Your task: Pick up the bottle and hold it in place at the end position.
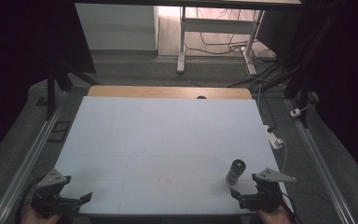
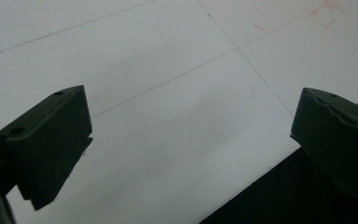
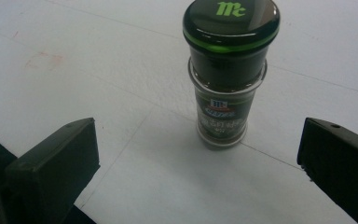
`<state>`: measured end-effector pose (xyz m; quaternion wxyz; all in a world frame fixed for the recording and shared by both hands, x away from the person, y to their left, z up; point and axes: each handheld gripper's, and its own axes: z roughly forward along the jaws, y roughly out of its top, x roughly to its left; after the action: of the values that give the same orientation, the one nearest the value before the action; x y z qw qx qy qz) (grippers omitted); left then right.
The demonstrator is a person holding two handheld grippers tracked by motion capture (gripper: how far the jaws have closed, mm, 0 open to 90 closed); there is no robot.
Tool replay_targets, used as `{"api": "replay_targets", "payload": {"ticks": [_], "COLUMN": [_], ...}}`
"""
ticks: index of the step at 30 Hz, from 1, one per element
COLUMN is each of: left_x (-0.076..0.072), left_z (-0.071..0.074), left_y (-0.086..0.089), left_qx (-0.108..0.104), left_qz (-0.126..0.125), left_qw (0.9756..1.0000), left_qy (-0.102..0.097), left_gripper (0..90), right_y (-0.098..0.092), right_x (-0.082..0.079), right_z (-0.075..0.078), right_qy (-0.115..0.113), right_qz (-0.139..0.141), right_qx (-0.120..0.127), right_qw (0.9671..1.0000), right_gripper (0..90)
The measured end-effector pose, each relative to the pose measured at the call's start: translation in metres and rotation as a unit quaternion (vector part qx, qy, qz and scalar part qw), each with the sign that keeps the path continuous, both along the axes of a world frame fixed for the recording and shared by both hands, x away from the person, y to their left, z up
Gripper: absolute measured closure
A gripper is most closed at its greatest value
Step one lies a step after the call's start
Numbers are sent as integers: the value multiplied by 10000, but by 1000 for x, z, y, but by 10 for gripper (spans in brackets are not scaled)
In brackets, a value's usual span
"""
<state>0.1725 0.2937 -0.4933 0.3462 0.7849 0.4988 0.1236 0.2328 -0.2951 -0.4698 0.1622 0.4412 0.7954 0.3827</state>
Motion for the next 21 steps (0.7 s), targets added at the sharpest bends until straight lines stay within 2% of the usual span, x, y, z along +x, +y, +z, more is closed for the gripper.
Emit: {"api": "replay_targets", "payload": {"ticks": [6, 11, 21], "left_x": [0, 0, 0], "left_z": [0, 0, 0], "left_y": [0, 0, 1], "left_qx": [-20, -18, -42], "left_qz": [-3, -20, -33], "left_qw": [10000, 10000, 10000], "left_qy": [2, 6, -9], "left_gripper": [0, 0, 0], "right_y": [-1, -3, -2], "right_x": [0, 0, 1], "right_z": [0, 1, 1], "right_qy": [2, 3, 63], "right_qz": [-77, -28, 153], "right_qx": [52, 147, 141], "right_qw": [10000, 9999, 9998], "right_gripper": [0, 0, 0]}}
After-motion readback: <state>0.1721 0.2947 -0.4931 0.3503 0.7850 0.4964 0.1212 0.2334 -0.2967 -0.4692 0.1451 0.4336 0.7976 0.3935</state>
